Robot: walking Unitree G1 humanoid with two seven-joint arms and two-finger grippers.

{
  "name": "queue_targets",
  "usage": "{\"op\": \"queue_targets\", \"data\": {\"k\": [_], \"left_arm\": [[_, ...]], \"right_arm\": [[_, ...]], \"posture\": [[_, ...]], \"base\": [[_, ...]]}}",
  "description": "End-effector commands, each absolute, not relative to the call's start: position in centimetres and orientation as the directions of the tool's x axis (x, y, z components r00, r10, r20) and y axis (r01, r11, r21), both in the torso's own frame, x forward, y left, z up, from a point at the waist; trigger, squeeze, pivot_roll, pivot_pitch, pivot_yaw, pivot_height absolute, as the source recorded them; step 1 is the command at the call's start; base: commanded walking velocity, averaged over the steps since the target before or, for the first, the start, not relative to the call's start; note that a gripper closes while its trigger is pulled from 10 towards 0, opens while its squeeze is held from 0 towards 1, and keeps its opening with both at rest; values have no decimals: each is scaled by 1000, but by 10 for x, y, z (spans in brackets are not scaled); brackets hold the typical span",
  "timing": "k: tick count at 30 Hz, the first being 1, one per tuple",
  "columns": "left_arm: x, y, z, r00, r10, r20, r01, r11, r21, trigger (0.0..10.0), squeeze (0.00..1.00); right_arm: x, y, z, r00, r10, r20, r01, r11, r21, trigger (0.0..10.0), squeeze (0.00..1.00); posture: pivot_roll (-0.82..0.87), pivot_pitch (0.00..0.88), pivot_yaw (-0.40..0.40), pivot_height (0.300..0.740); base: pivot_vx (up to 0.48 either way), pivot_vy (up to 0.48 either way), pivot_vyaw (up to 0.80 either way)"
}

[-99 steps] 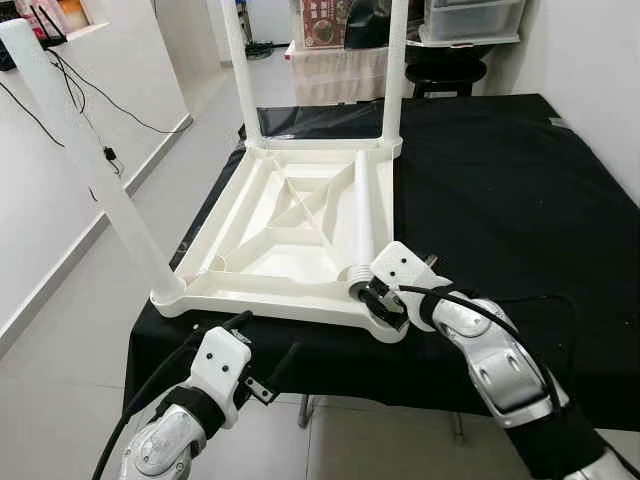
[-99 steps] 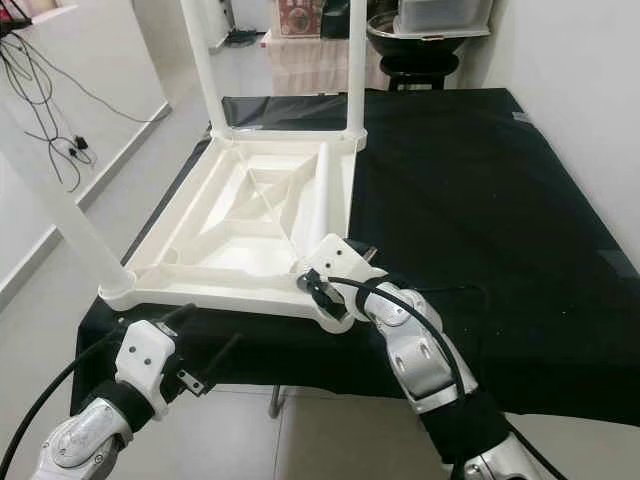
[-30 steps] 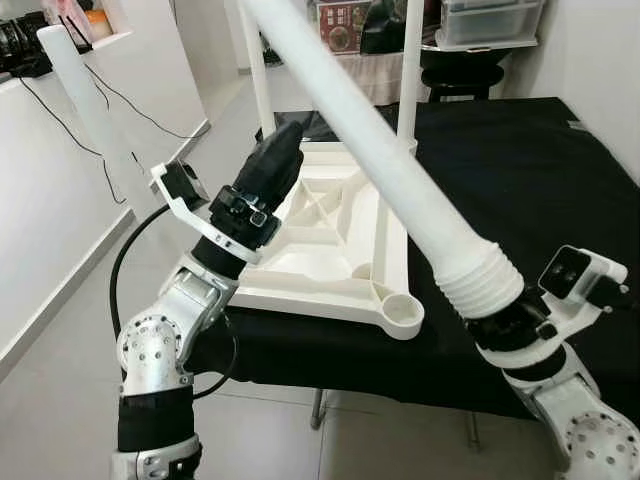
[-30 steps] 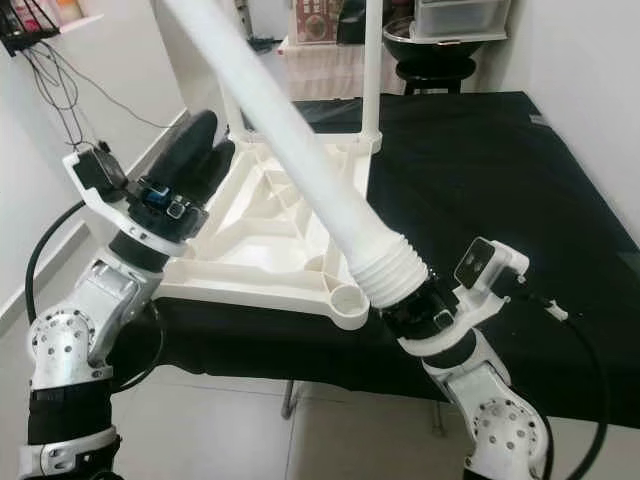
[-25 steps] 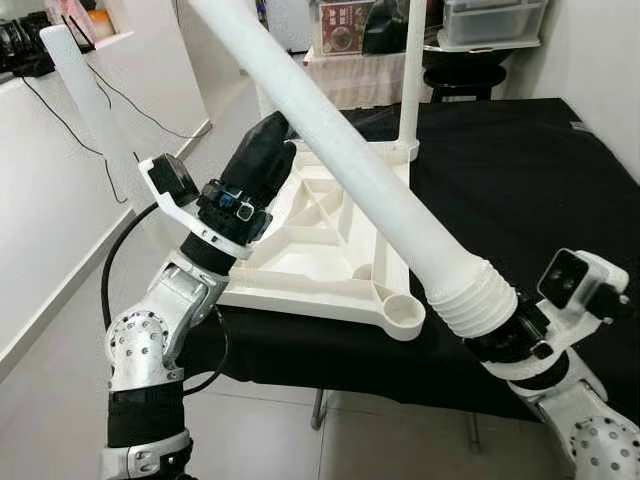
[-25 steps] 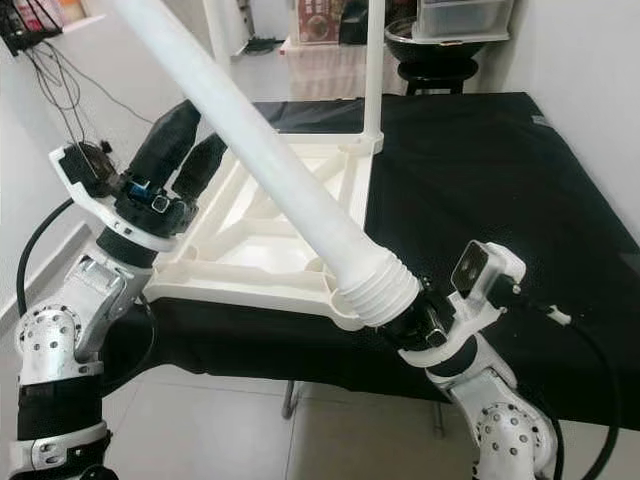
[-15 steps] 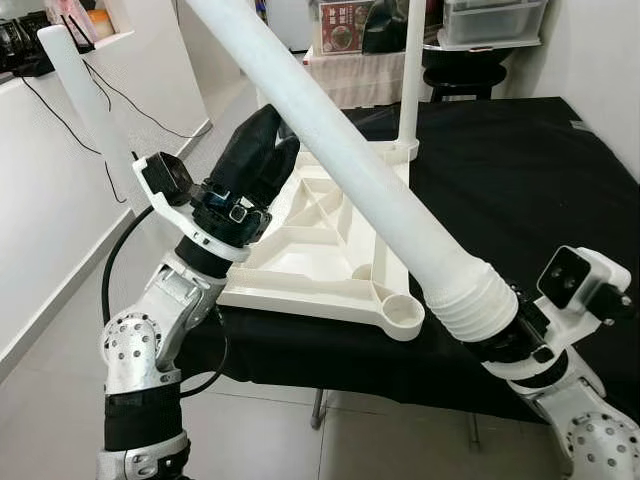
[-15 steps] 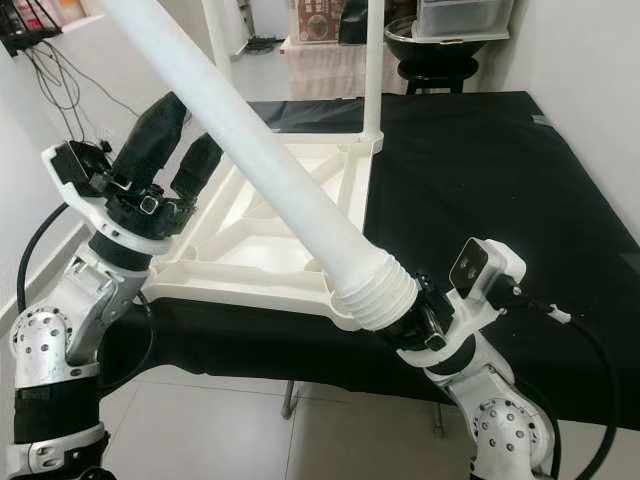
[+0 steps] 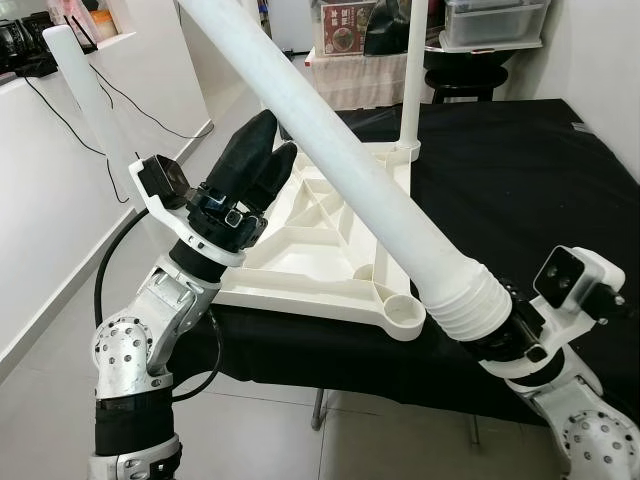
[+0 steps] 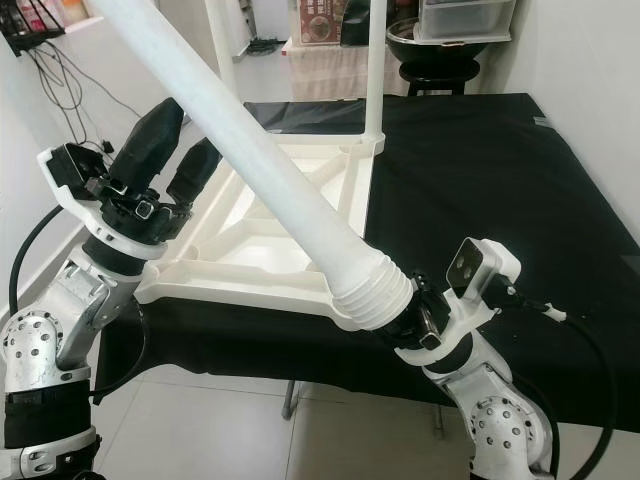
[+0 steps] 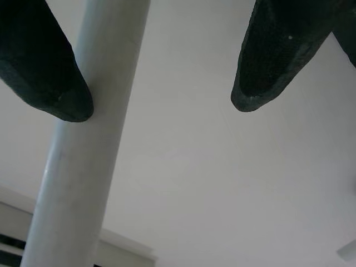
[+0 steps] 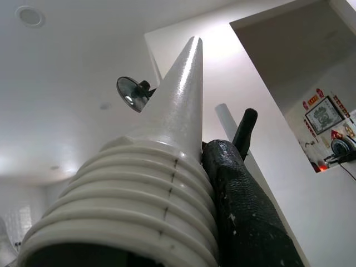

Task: Building children table

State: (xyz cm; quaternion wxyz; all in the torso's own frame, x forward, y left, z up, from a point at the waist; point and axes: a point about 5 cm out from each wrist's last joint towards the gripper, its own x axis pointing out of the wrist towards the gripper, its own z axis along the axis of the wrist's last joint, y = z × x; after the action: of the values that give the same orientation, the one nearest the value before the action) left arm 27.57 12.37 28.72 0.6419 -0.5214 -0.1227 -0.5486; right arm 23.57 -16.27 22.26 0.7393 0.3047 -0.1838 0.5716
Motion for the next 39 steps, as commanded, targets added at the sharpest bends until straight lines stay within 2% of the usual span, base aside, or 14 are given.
{"op": "queue_targets", "data": {"k": [1, 7, 12, 16, 19, 20, 21, 24, 39], "left_arm": [[258, 110, 296, 220, -651, 726, 866, -212, -453, 10000, 0], [249, 104, 295, 172, -681, 712, 875, -227, -428, 10000, 0], [250, 102, 294, 185, -683, 707, 876, -212, -434, 10000, 0], [257, 104, 297, 238, -658, 714, 881, -163, -445, 10000, 0], [258, 105, 298, 249, -653, 715, 881, -155, -448, 10000, 0], [259, 105, 298, 254, -649, 717, 880, -151, -449, 6471, 0], [258, 107, 302, 234, -633, 738, 886, -174, -429, 0, 0], [253, 111, 309, 198, -596, 779, 894, -216, -392, 0, 0], [251, 116, 314, 193, -551, 812, 893, -244, -378, 0, 0]], "right_arm": [[241, -151, 214, 308, 782, 541, -941, 170, 291, 10000, 0], [245, -155, 221, 327, 725, 606, -938, 172, 301, 10000, 0], [244, -155, 226, 300, 719, 628, -947, 143, 289, 10000, 0], [233, -143, 215, 231, 810, 540, -958, 91, 272, 10000, 0], [232, -141, 213, 223, 822, 524, -959, 86, 272, 10000, 0], [232, -141, 213, 221, 827, 516, -960, 91, 265, 10000, 0], [233, -141, 211, 228, 828, 512, -959, 99, 267, 10000, 0], [237, -141, 210, 241, 827, 509, -956, 111, 273, 10000, 0], [242, -142, 210, 267, 825, 498, -952, 147, 267, 10000, 0]], "posture": [[-60, 69, 90, 740], [-60, 69, 90, 740], [-60, 72, 92, 740], [-61, 74, 91, 740], [-61, 74, 91, 740], [-61, 74, 91, 740], [-59, 72, 82, 740], [-62, 72, 76, 740], [-65, 73, 71, 740]], "base": [[0, 0, 0], [0, 0, 0], [0, 0, 0], [0, 0, 0], [0, 0, 0], [0, 0, 0], [0, 0, 0], [0, 0, 0], [0, 0, 0]]}}
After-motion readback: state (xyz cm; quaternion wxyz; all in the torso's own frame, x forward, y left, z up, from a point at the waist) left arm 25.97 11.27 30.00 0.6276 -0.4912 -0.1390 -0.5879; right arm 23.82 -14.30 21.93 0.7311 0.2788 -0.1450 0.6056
